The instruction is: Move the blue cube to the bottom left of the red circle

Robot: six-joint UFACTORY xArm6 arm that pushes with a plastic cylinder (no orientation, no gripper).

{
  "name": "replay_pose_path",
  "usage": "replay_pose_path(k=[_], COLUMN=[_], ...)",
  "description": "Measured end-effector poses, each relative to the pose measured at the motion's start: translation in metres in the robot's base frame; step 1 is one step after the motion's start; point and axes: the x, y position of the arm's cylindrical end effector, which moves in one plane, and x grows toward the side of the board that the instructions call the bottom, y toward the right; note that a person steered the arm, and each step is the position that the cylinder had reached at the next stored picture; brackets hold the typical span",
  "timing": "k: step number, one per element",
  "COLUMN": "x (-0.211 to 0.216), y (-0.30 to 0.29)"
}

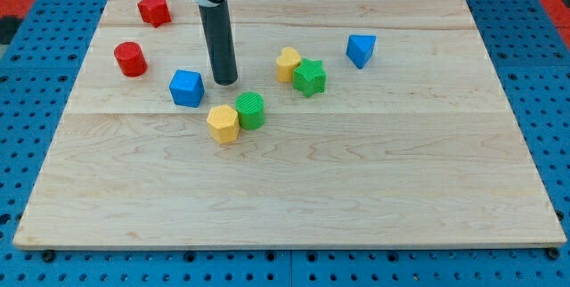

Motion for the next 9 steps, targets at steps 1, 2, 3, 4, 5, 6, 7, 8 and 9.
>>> replay_pose_path(k=[1, 2, 3, 4, 5, 6, 7, 8, 9], x=[0.0, 0.012, 0.027, 0.046, 0.04, 0.029, 0.029, 0.031, 0.044], y=[-0.046, -0.061, -0.039, -0.033, -0.039, -0.039, -0.091, -0.131, -0.101])
